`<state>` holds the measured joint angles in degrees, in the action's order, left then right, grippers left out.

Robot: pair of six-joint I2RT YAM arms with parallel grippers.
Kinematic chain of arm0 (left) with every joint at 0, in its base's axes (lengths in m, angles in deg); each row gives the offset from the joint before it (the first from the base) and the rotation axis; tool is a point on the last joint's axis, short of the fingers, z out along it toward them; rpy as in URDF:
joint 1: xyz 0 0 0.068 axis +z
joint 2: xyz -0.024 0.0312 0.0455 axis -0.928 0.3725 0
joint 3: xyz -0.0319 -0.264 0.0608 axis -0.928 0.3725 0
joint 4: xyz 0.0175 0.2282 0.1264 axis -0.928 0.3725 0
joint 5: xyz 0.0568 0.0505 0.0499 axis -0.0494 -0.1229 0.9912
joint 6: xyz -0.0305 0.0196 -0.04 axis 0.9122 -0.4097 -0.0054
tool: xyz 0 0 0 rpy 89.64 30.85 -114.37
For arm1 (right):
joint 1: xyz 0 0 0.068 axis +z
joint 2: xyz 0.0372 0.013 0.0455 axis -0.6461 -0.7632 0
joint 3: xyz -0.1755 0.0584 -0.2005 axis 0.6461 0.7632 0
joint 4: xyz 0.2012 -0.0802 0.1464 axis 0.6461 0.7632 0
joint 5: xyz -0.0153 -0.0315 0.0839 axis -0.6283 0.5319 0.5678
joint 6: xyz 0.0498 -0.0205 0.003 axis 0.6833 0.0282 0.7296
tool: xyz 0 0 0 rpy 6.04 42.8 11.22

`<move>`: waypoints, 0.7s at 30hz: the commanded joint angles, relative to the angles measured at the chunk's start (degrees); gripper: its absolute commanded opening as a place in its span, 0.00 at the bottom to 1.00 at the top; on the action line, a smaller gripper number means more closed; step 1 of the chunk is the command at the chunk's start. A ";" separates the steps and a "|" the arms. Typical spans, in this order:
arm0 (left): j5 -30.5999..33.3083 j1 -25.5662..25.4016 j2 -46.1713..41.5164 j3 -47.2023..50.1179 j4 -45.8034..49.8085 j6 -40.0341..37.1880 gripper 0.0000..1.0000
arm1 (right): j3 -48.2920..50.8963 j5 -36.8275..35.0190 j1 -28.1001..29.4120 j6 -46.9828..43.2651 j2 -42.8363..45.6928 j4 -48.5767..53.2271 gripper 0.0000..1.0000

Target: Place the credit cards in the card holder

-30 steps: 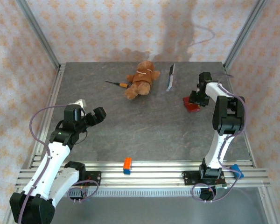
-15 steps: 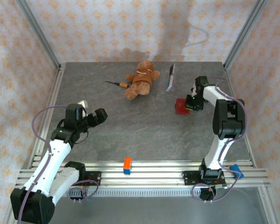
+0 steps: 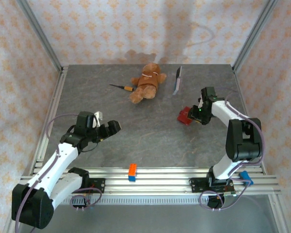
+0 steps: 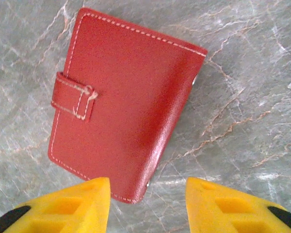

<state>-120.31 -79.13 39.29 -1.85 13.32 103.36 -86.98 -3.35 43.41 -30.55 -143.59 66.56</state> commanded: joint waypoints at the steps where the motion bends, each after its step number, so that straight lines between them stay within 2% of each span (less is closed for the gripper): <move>1: -2.12 -1.14 1.67 -2.98 -0.99 -1.14 0.97 | -1.29 0.26 -0.26 2.56 -2.27 -2.79 0.47; 8: -1.26 -3.02 3.39 -3.03 -2.29 -1.22 0.97 | -4.09 1.69 -0.19 2.66 -8.61 -3.49 0.45; 10: -1.33 -3.23 4.20 -3.84 -1.34 -1.77 0.97 | -4.43 2.10 -0.08 2.61 -9.29 -3.64 0.37; 12: -0.93 -3.57 4.87 -4.09 -1.55 -1.92 0.97 | -4.59 1.83 -0.06 2.38 -9.25 -3.24 0.21; 15: -1.42 -4.06 5.99 -5.40 -0.84 -2.03 0.98 | -2.86 3.05 0.01 2.03 -7.28 -4.09 0.06; 17: -2.01 -4.98 6.20 -6.47 0.27 -2.87 0.98 | -1.86 4.29 0.15 2.10 -5.99 -4.85 0.01; 21: -2.98 -7.04 6.05 -5.82 -1.92 -3.19 0.97 | 0.35 8.43 1.74 2.98 -2.76 -6.29 0.00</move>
<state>-121.56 -85.08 45.46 -6.48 12.43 101.61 -88.42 1.91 43.80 -28.15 -149.71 60.96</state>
